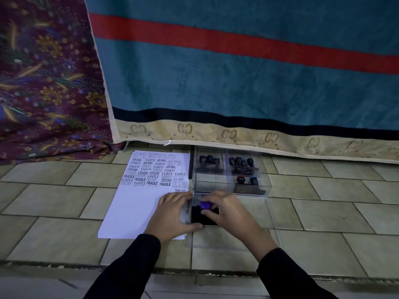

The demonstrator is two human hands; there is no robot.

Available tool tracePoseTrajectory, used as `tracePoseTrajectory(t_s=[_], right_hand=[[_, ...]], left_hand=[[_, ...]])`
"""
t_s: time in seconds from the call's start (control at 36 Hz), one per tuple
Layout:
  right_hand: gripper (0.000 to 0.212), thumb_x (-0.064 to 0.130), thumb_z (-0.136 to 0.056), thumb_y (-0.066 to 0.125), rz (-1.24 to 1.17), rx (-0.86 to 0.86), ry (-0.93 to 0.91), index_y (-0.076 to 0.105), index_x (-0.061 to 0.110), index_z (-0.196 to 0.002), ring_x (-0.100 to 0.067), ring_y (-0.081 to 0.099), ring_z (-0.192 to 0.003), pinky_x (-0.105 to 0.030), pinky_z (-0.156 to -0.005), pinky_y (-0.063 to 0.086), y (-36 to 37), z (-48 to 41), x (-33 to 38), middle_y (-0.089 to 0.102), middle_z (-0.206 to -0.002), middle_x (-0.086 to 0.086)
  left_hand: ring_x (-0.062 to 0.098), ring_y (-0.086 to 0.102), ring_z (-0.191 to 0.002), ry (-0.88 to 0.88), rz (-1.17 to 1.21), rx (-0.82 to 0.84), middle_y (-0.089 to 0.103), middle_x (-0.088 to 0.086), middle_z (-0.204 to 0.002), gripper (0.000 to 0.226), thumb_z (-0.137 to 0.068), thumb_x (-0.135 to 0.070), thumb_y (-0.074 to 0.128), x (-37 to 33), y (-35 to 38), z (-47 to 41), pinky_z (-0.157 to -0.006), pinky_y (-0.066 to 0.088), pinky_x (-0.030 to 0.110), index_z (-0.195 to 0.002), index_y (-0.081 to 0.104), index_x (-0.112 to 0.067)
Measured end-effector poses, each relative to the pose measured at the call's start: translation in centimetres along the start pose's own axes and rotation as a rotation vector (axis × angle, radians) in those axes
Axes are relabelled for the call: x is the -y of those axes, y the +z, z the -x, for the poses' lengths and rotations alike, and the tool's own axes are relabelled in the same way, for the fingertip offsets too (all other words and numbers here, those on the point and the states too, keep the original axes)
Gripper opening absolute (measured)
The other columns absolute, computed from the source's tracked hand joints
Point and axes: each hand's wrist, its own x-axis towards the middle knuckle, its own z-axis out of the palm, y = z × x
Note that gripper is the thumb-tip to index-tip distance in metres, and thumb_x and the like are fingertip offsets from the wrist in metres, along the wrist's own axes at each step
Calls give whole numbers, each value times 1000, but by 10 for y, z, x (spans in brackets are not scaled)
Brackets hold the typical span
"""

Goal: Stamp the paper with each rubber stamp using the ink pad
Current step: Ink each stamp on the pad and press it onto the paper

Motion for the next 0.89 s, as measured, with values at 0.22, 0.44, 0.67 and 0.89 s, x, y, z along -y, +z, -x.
tracePoseTrajectory(t_s=[0.22,0.44,0.67,0.89], right_hand=[[30,18,-77,73,54,-3,12,69,12,-106,-21,63,-81,-27,-76,51,3,0,4,66,-95,-8],[28,17,-72,76,71,50,61,71,11,-99,-23,64,-85,-35,-80,53,4,-4,6,68,-96,-8],[32,15,-72,76,4,26,102,70,10,-103,-23,65,-87,-37,-81,55,7,1,1,67,-100,-9],[32,10,-79,71,-111,-53,100,67,11,-111,-19,67,-87,-28,-85,56,1,-4,7,65,-102,-9]], left_hand=[[-2,31,-127,7,2,0,39,-27,-137,88,-57,-83,58,0,-1,1,-110,20,27,-132,43,-38],[-4,30,-126,4,13,8,39,-29,-135,83,-60,-82,57,0,0,1,-110,20,28,-130,45,-38],[-4,42,-125,-214,666,41,55,-19,-131,29,-94,-32,49,-3,-20,-4,-104,33,23,-121,59,-38],[8,41,-130,-273,506,-221,53,-10,-134,32,-97,-13,48,32,-38,-13,-107,32,29,-123,57,-29]])
